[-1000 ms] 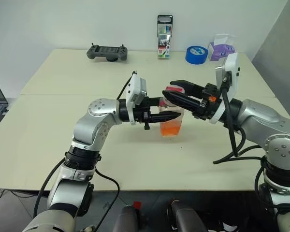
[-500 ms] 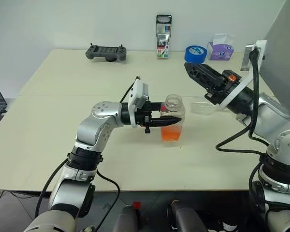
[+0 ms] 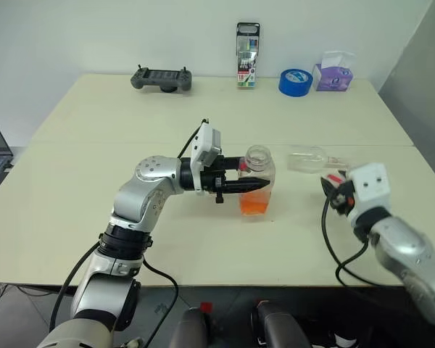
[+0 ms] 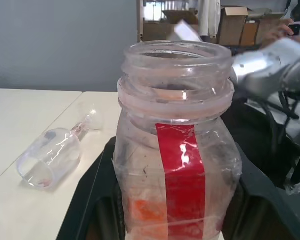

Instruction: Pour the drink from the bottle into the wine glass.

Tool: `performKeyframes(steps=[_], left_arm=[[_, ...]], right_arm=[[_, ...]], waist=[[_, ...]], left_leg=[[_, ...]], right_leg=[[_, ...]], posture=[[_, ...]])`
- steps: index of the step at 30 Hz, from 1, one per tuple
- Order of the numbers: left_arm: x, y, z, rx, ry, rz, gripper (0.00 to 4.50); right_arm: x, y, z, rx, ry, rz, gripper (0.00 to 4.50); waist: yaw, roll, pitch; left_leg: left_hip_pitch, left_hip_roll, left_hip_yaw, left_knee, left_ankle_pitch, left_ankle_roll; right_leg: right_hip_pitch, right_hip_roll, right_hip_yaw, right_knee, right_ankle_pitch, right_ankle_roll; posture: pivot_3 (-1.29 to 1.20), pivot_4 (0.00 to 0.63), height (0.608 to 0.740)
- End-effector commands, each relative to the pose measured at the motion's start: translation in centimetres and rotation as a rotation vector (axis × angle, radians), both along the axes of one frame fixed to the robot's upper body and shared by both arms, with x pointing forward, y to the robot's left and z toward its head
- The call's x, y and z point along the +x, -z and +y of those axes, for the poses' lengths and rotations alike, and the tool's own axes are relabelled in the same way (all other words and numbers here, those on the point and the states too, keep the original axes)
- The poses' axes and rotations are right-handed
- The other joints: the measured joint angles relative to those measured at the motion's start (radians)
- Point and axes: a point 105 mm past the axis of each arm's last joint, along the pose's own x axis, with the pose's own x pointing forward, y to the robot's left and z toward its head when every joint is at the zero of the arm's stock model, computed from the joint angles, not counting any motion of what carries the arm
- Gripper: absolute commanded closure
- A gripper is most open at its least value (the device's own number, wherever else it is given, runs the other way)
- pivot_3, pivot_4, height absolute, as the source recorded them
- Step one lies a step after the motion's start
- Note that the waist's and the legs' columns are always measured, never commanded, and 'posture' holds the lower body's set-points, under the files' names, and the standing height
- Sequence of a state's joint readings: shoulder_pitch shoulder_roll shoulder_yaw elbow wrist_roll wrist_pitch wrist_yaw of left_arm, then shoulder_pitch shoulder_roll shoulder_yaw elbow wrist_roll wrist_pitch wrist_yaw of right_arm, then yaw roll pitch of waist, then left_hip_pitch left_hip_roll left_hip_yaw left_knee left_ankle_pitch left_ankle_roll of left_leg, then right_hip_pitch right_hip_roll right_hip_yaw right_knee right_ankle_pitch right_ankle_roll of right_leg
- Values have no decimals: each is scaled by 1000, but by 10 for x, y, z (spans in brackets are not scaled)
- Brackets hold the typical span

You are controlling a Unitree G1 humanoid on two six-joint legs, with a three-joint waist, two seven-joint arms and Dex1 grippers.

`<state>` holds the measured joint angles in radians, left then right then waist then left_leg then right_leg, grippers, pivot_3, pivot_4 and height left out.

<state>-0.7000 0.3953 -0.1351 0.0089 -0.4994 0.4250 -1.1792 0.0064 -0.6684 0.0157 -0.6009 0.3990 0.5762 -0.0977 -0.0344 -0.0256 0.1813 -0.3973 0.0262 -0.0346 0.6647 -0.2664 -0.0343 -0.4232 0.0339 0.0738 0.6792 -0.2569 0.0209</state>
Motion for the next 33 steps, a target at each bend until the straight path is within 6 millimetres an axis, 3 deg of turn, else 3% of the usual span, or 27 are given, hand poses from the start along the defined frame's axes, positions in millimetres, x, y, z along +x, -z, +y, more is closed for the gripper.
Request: performKeyframes(steps=[1,5,9,14,17,21,24,28,31,33], left_arm=[[-4,-13,-4,-23,19,-60,2631],[-3,-14,-7,-24,28,-64,2631],[-2,-15,-6,-21,29,-66,2631],[-1,-15,-5,-20,23,-68,2631],[-1,-15,-4,-20,19,-66,2631],[-1,-14,-3,-20,14,-65,2631],[-1,-14,-3,-20,11,-65,2631],[3,-14,0,-21,-10,-66,2631],[11,-15,5,-31,-67,-75,2631],[15,-16,7,-35,-94,-80,2631]], right_arm=[[2,9,-7,5,59,-50,2683],[9,51,-26,146,193,73,2683],[14,63,-39,250,267,96,2683],[15,64,-39,299,260,103,1169],[13,59,-34,284,219,95,18],[11,55,-33,236,199,93,18],[9,40,-33,169,158,45,18],[-2,-5,-22,102,-11,-92,18],[-21,-48,8,150,-268,-176,18],[-31,-63,24,194,-398,-192,18]], waist=[[-2,0,0],[0,0,0],[2,0,0],[2,0,0],[2,0,0],[2,1,0],[2,1,0],[2,1,0],[2,1,0],[1,1,0]], left_leg=[[1,0,1,0,0,0],[3,1,1,0,0,0],[2,1,2,0,0,0],[2,0,1,0,0,0],[2,0,1,0,0,0],[2,0,1,0,0,0],[2,0,1,0,0,0],[2,0,1,0,0,0],[2,0,1,0,0,0],[2,0,0,0,0,0]], right_leg=[[0,1,0,0,0,0],[2,2,0,1,0,0],[1,2,1,0,0,0],[1,1,1,0,0,0],[1,1,1,0,0,0],[1,2,1,1,0,0],[1,2,1,1,0,0],[1,2,1,0,0,0],[1,2,1,1,0,0],[2,2,0,1,0,0]], posture=[[0,150,740],[0,150,740],[0,150,740],[0,150,740],[0,150,740],[0,150,740],[0,150,740],[0,150,740],[0,150,740],[0,150,740]])
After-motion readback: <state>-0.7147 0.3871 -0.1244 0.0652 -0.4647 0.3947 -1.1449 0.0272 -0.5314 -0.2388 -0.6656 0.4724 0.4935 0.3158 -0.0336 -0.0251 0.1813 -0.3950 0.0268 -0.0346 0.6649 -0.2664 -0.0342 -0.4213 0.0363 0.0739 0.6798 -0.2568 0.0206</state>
